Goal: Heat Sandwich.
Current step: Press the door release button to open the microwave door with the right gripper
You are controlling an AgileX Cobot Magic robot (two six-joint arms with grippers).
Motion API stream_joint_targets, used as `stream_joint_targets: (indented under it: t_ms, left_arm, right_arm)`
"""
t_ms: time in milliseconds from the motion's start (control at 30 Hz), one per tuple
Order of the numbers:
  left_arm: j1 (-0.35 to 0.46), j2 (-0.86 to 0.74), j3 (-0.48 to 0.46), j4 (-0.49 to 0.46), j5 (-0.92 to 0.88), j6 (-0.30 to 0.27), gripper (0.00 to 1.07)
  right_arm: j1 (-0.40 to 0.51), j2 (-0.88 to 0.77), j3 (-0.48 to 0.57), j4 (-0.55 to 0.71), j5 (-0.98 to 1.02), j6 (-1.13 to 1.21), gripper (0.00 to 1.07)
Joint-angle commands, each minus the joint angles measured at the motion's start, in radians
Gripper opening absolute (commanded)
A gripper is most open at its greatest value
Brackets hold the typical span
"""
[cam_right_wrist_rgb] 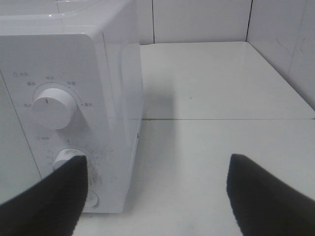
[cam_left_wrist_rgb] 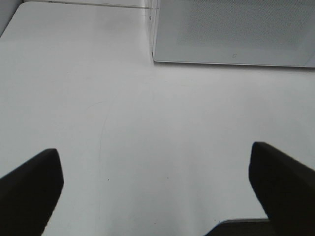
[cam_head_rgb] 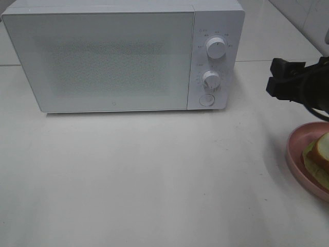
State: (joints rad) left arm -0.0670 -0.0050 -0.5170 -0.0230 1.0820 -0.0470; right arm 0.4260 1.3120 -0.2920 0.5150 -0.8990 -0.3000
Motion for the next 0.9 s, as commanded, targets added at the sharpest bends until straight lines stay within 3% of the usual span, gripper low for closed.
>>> stream_joint_targets:
  t_ms: [33,567,900]
  left_arm:
    - [0.005,-0.023,0.002,-0.007,-0.013,0.001,0.97]
    - [0.005,-0.023,0.002,-0.007,-0.013,0.001,0.97]
    - [0.005,-0.023,0.002,-0.007,-0.013,0.001,0.97]
  right_arm:
    - [0.073,0.046,-0.001,0.070,-0.068,-0.032,0.76]
    - [0.335,0.267,-0.002,0.289,-0.248,-0.031,0.76]
    - [0.441,0.323,-0.003,0.367,-0.262,-0.028,0.76]
